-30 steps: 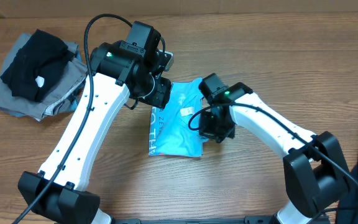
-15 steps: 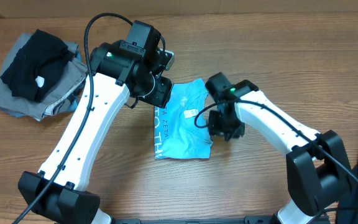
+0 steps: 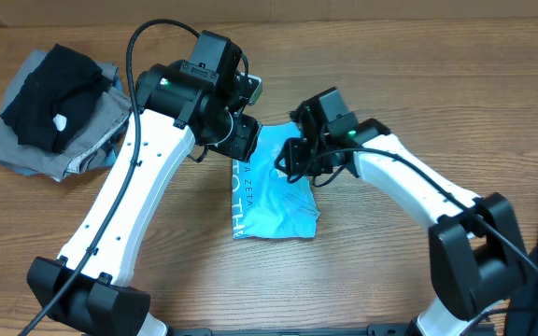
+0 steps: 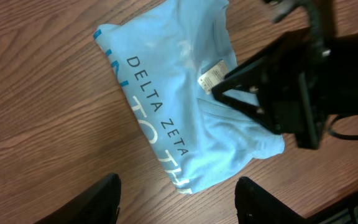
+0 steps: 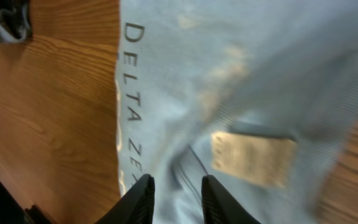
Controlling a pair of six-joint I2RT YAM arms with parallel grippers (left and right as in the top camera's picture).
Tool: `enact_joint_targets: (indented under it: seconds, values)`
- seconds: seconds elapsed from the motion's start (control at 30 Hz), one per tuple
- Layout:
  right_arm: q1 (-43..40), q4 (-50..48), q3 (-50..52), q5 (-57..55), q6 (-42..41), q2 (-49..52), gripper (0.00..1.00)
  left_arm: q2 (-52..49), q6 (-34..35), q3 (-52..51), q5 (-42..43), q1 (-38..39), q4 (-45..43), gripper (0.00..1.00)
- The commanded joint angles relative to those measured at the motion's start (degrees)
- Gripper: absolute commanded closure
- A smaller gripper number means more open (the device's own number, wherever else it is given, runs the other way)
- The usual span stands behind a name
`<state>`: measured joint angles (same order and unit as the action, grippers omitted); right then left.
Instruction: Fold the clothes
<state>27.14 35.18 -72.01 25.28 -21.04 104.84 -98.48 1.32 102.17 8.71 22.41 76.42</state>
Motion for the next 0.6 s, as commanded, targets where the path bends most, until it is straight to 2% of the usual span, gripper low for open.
enact_joint_targets:
  seconds: [0.0,0.17,0.27,0.43,0.47,0.53,0.57]
  values:
    - [0.2,-2.2,-0.3,1.6,-2.1,4.6,0.75,1.5,-1.1,0.9,-0.3,0.0,-0.2,0.38]
    - [-0.5,-5.9,-0.3,2.0,-4.5,8.6,0.77,1.5,-1.1,0.9,-0.1,0.1,0.1,0.39]
    - [-0.5,-7.9,-0.3,2.0,-4.5,8.8,0.7,1.5,-1.1,0.9,-0.2,0.1,0.0,0.39]
    - [-0.5,-11.7,-0.3,2.1,-4.5,8.8,0.7,1.5,-1.1,0.9,-0.2,0.1,0.1,0.38]
    - [-0.5,-12.3,-0.3,2.4,-4.5,8.8,0.73,1.5,-1.1,0.9,-0.2,0.1,0.1,0.38]
    - [-0.6,-12.8,-0.3,3.0,-4.4,8.8,0.89,1.5,-1.1,0.9,-0.2,0.1,0.1,0.39]
    - [-0.7,-12.8,-0.4,2.9,-4.4,8.7,0.92,1.5,-1.1,0.9,-0.2,0.1,0.1,0.39]
